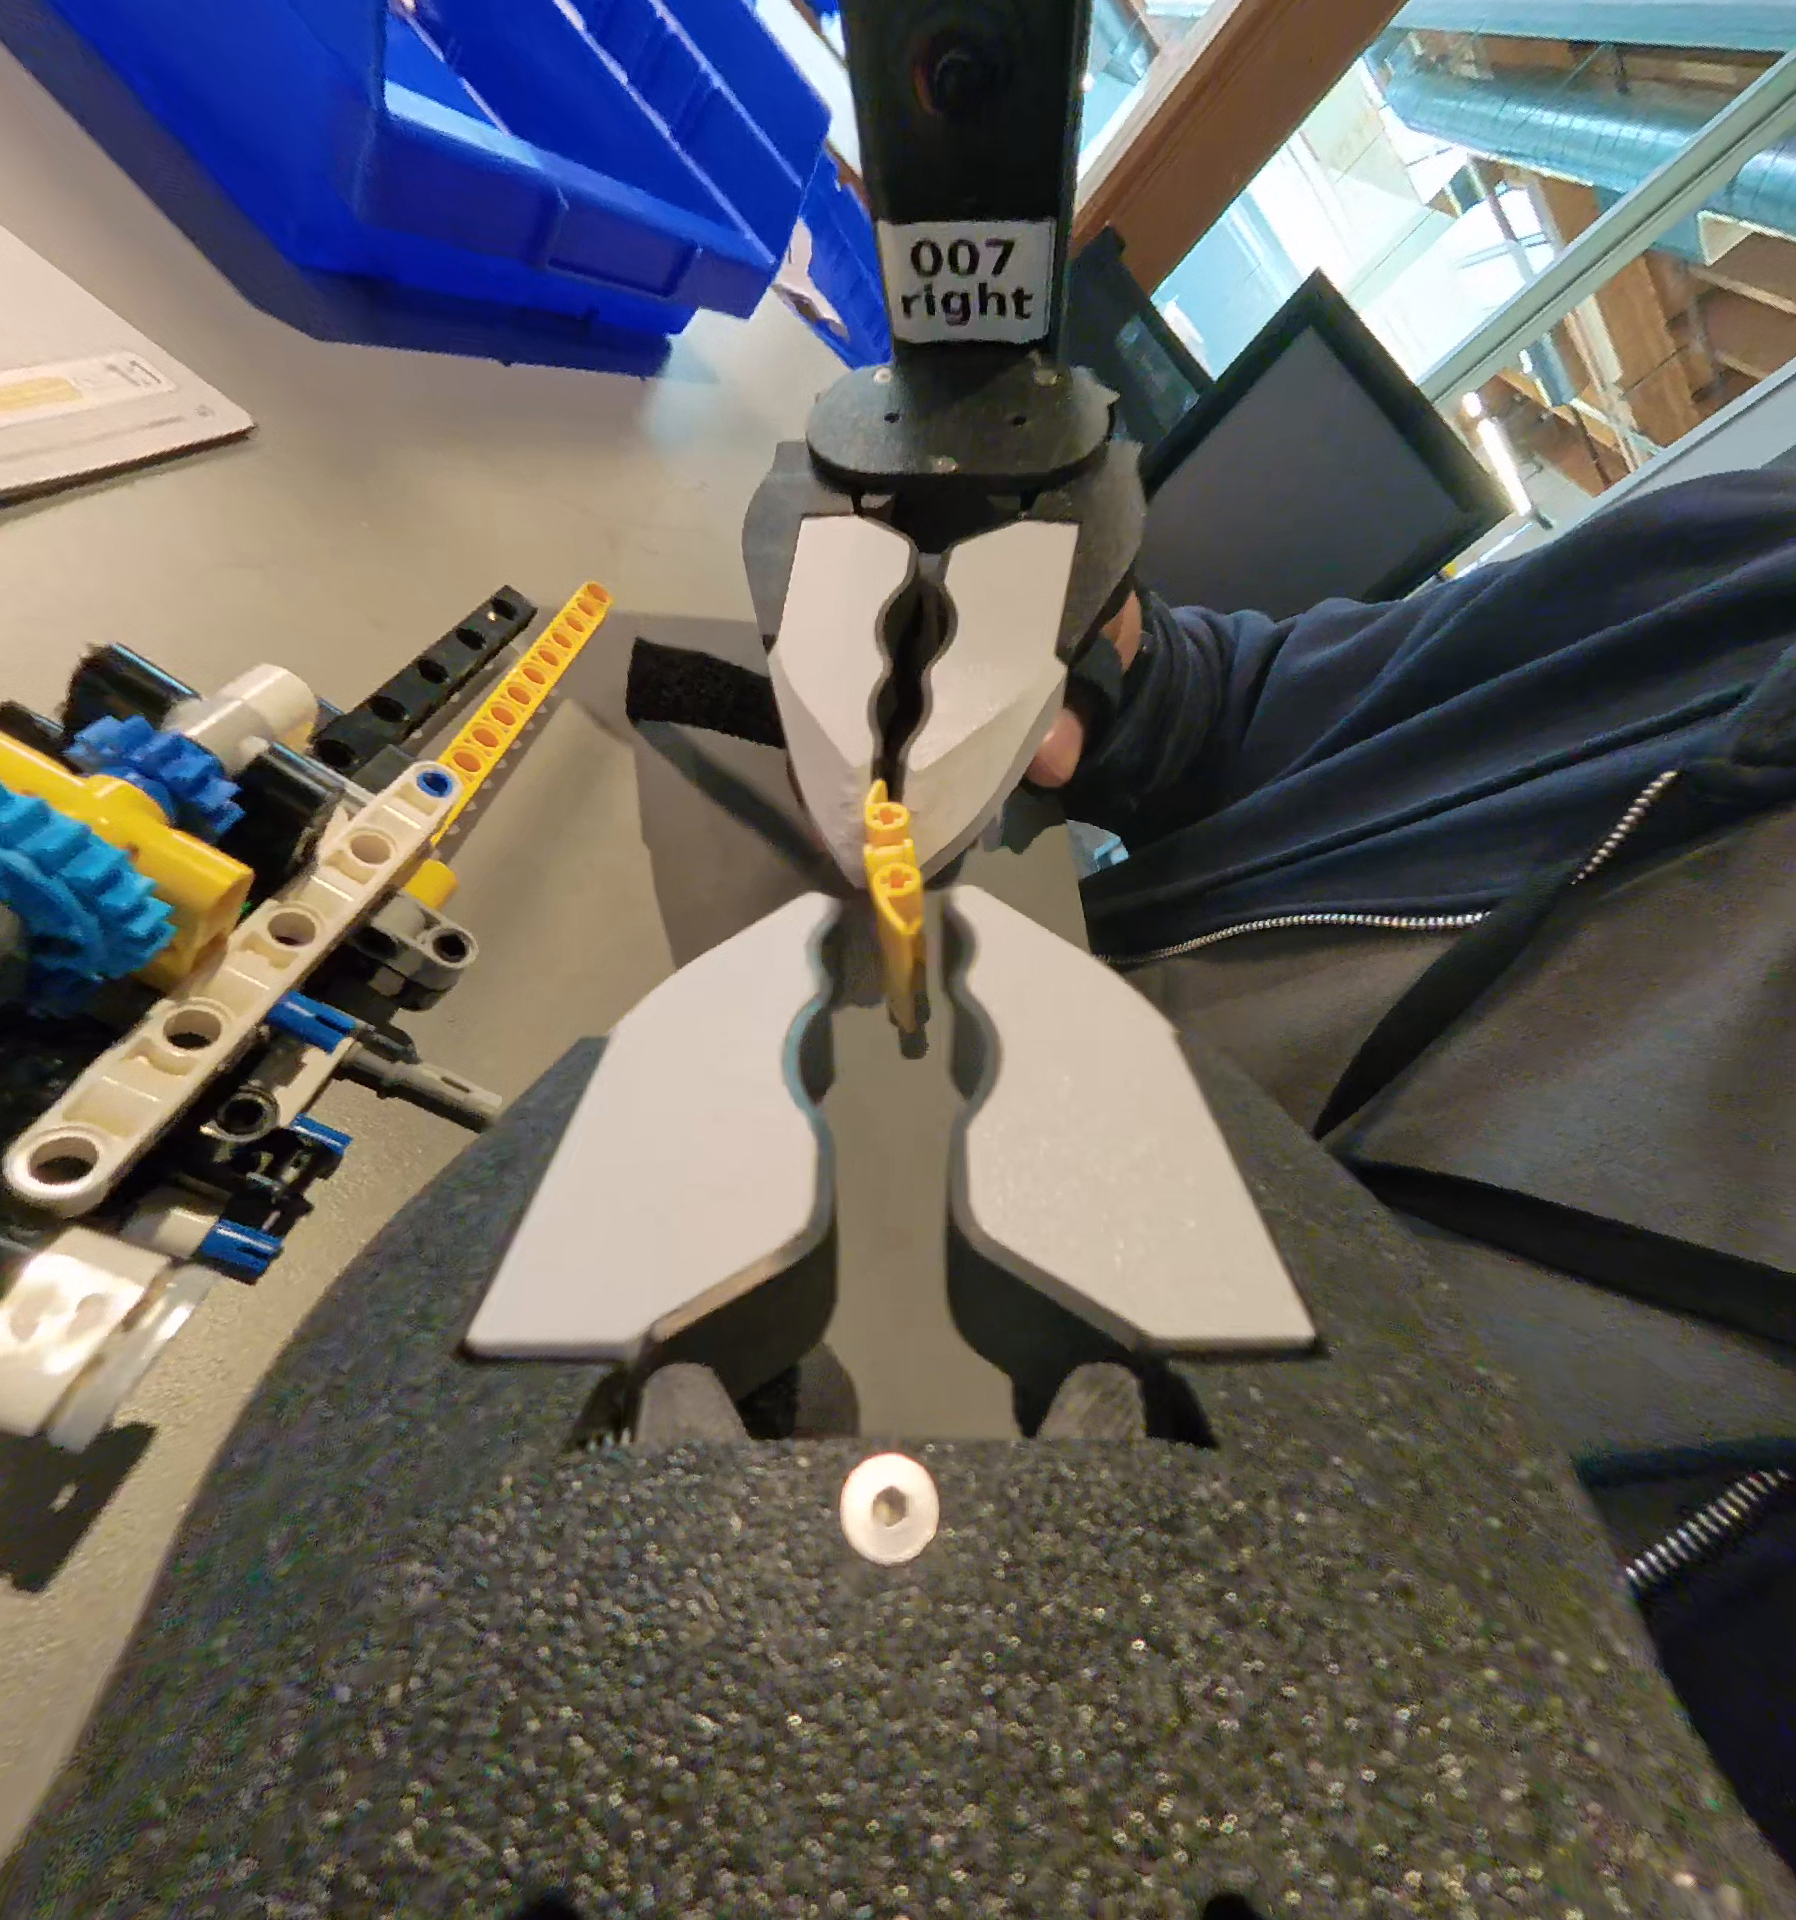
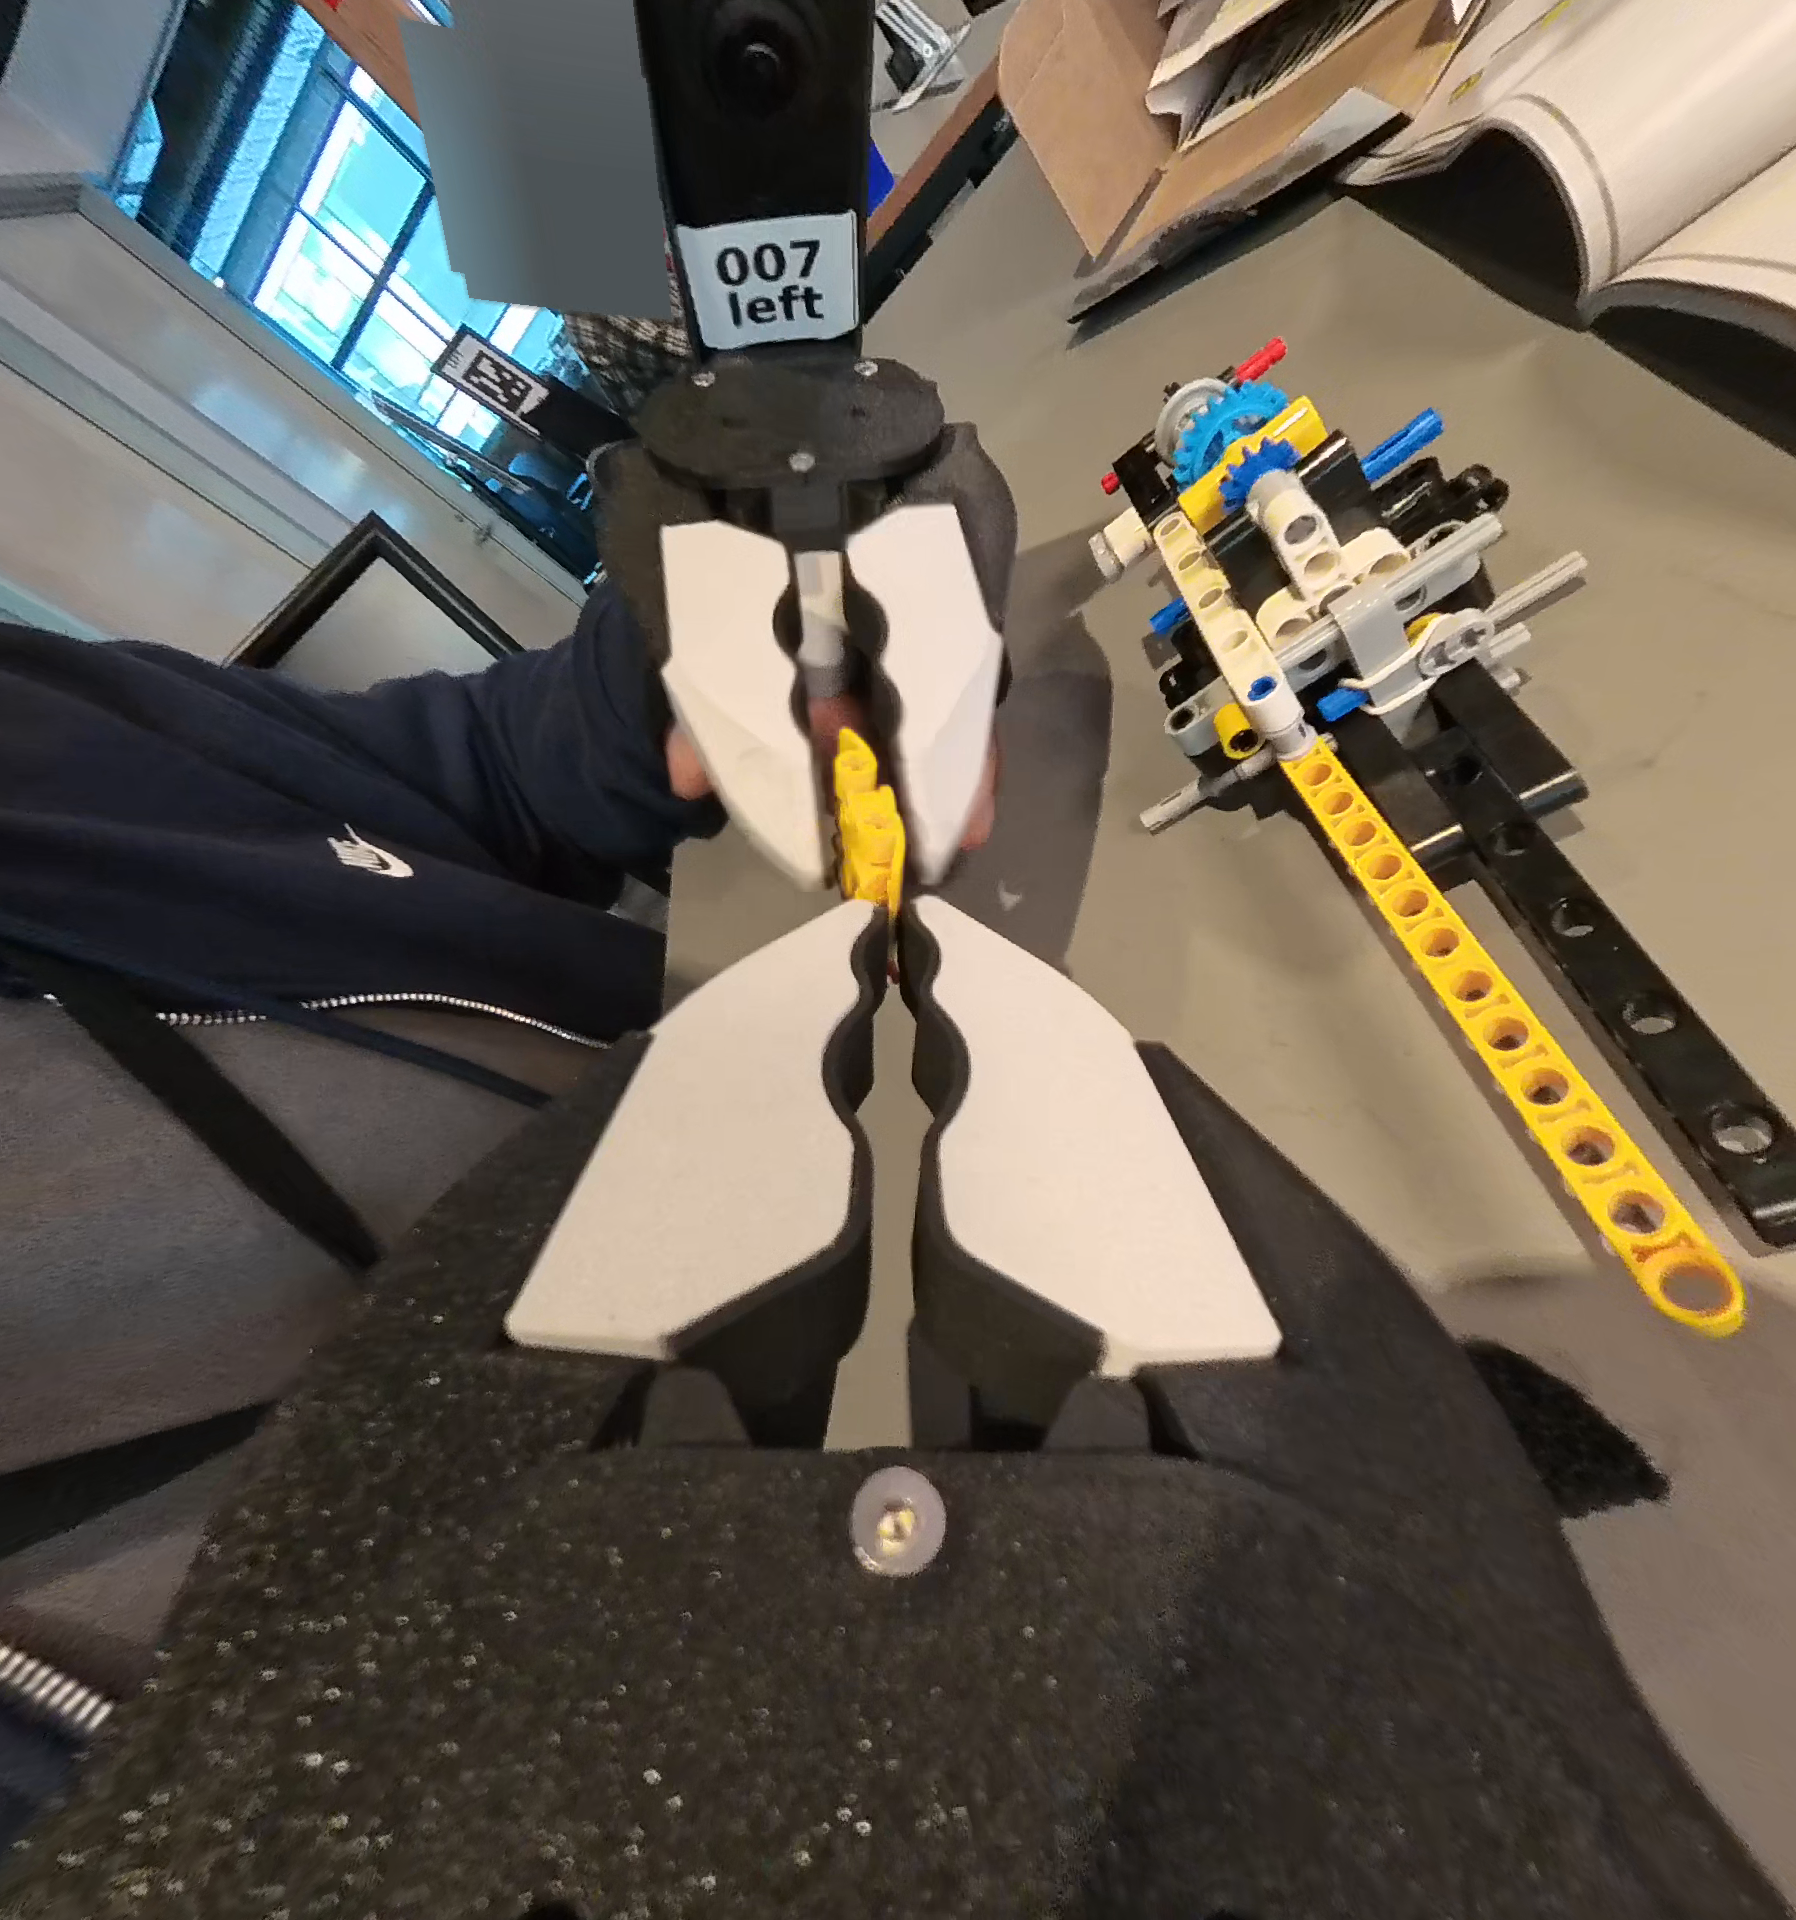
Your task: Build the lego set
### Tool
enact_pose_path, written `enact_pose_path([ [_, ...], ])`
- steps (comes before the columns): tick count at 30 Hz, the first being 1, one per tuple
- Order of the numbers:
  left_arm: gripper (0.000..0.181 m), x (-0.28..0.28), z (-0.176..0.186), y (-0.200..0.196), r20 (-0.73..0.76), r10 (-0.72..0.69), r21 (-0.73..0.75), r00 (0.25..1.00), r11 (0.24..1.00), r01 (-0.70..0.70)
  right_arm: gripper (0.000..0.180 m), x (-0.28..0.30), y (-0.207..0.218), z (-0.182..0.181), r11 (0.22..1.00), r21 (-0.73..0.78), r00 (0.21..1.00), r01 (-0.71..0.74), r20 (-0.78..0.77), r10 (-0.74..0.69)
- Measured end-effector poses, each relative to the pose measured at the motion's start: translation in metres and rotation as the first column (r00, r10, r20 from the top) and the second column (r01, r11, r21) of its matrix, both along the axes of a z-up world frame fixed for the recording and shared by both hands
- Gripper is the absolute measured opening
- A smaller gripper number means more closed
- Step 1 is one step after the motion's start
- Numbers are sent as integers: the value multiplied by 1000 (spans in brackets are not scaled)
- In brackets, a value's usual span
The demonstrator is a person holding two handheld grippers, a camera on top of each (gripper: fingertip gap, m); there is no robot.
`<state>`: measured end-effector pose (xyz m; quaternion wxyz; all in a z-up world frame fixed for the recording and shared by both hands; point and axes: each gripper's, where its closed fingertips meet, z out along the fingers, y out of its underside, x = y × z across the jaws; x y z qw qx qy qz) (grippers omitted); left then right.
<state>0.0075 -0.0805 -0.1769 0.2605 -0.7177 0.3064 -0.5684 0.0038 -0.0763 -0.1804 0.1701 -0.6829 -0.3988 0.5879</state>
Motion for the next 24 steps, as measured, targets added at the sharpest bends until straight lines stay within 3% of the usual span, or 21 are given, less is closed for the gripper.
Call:
enact_pose_path([
  [2, 31, 1, -2, -2, -19, -15, -1, 1000, 1000, 15, 1, 0, 1, 1, 1000, -8, 1000, 3, -7, -3],
  [6, 33, -1, 1, -1, 1, -11, 1, 1000, 1000, 11, 1, 2, 5, 1, 1000, -19, 1000, 19, -11, -19],
  [16, 7, -8, 2, 5, 8, 22, 16, 1000, 1000, -22, 1, 5, 9, 0, 999, -18, 999, 32, -3, -32],
  [24, 6, -8, 1, 2, -6, 7, 34, 1000, 999, -7, 1, 5, 6, 0, 1000, -12, 1000, 12, -3, -12],
])
